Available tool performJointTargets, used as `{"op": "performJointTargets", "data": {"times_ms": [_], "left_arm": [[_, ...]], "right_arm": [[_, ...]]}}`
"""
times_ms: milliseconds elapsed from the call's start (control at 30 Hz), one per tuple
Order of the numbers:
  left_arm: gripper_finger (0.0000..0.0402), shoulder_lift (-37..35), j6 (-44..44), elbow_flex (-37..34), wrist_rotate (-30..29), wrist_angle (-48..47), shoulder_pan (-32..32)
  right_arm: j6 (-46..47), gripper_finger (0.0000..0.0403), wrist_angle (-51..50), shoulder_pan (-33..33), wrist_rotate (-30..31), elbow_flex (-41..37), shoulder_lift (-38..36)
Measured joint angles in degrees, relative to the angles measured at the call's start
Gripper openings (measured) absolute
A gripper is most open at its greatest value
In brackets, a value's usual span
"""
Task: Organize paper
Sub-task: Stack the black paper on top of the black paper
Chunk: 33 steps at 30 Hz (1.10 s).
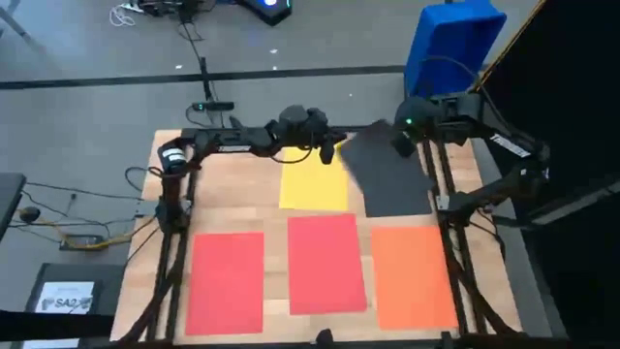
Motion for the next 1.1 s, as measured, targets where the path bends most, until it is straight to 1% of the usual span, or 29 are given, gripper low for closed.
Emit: {"op": "performJointTargets", "data": {"times_ms": [100,167,300,400,500,600,700,800,867,967,1033,1100], "left_arm": [[0.0000,0.10,1.35,0.00,0.92,-2.11,-0.04],[0.0000,0.14,2.03,0.00,1.53,-4.26,0.00],[0.0000,-0.60,5.21,-0.02,1.79,-10.53,0.01],[0.0000,-2.88,8.45,-0.02,1.93,-15.89,-0.01],[0.0000,-6.11,12.08,-1.11,1.88,-21.35,0.01],[0.0000,-10.21,13.41,-6.73,1.22,-22.86,0.14],[0.0000,-15.20,12.72,-16.07,0.75,-20.29,0.88],[0.0000,-19.27,8.01,-26.80,0.00,-13.71,1.70],[0.0000,-20.63,5.03,-32.28,-0.84,-12.07,1.65],[0.0000,-21.33,2.16,-36.43,-4.66,-11.62,0.89],[0.0000,-21.45,1.27,-37.51,-8.36,-11.34,0.26],[0.0000,-21.41,1.17,-37.70,-11.59,-11.58,-0.43]], "right_arm": [[-0.66,0.0041,0.04,0.00,-0.08,-0.60,0.00],[-1.96,0.0041,0.10,0.00,-1.43,-1.46,-0.02],[-5.08,0.0040,2.32,0.00,-7.93,-5.48,-0.04],[-7.27,0.0040,8.41,0.26,-14.52,-11.21,-0.04],[-9.12,0.0041,16.68,1.06,-20.07,-18.31,-0.07],[-10.41,0.0041,24.49,1.84,-25.10,-25.48,-0.09],[-10.49,0.0040,30.90,2.23,-28.98,-31.84,-0.20],[-10.50,0.0040,38.73,3.03,-33.56,-37.69,-0.21],[-10.01,0.0041,45.92,4.40,-36.73,-41.63,-0.21],[-8.11,0.0040,55.10,7.21,-41.14,-45.14,0.61],[-6.51,0.0041,58.35,9.56,-41.03,-46.00,2.05],[-5.26,0.0041,60.56,11.71,-39.63,-46.04,4.37]]}}
